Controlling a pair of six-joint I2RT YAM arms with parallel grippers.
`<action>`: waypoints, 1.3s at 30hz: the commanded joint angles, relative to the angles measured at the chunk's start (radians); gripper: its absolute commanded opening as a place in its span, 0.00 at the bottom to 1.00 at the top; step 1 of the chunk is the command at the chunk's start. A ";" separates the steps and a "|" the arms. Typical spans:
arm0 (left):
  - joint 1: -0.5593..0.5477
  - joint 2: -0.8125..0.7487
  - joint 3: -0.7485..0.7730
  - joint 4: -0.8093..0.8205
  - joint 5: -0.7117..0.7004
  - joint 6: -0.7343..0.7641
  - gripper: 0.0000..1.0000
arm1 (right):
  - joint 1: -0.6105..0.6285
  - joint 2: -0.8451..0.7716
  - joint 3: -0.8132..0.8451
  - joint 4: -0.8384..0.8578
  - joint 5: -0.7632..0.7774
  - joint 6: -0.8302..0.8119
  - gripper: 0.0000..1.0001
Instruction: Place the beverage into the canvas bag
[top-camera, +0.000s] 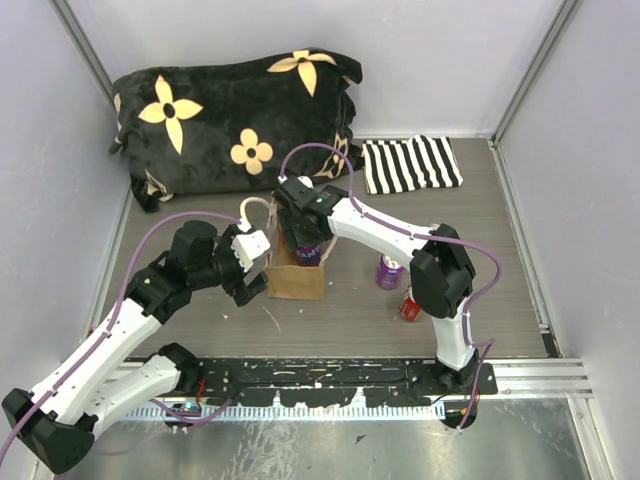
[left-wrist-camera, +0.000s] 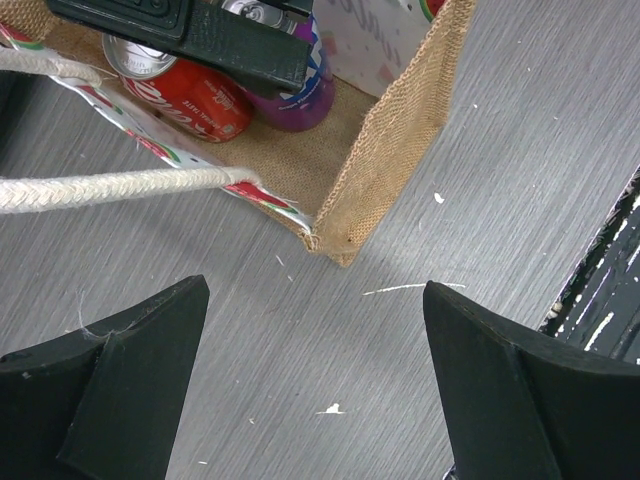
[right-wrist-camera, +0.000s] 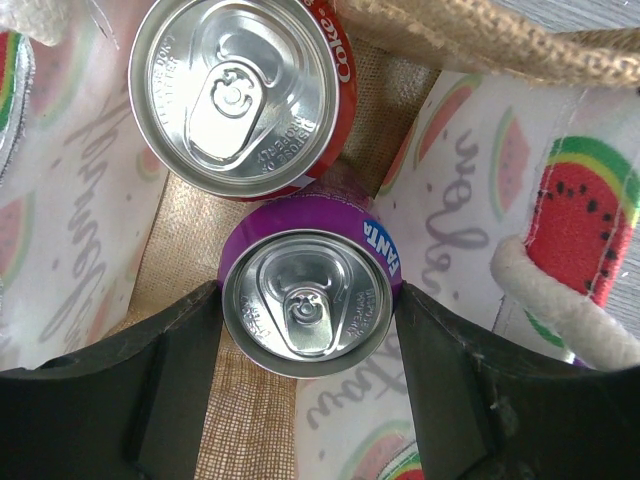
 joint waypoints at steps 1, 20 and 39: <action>0.005 -0.006 -0.009 0.025 0.018 -0.006 0.95 | -0.011 -0.029 0.001 0.053 0.033 -0.009 0.53; 0.005 0.007 -0.001 0.018 0.035 -0.006 0.96 | -0.009 -0.045 0.047 0.027 0.101 -0.038 1.00; 0.004 0.011 0.000 0.016 0.042 -0.013 0.95 | -0.003 -0.078 0.392 0.019 0.134 -0.088 1.00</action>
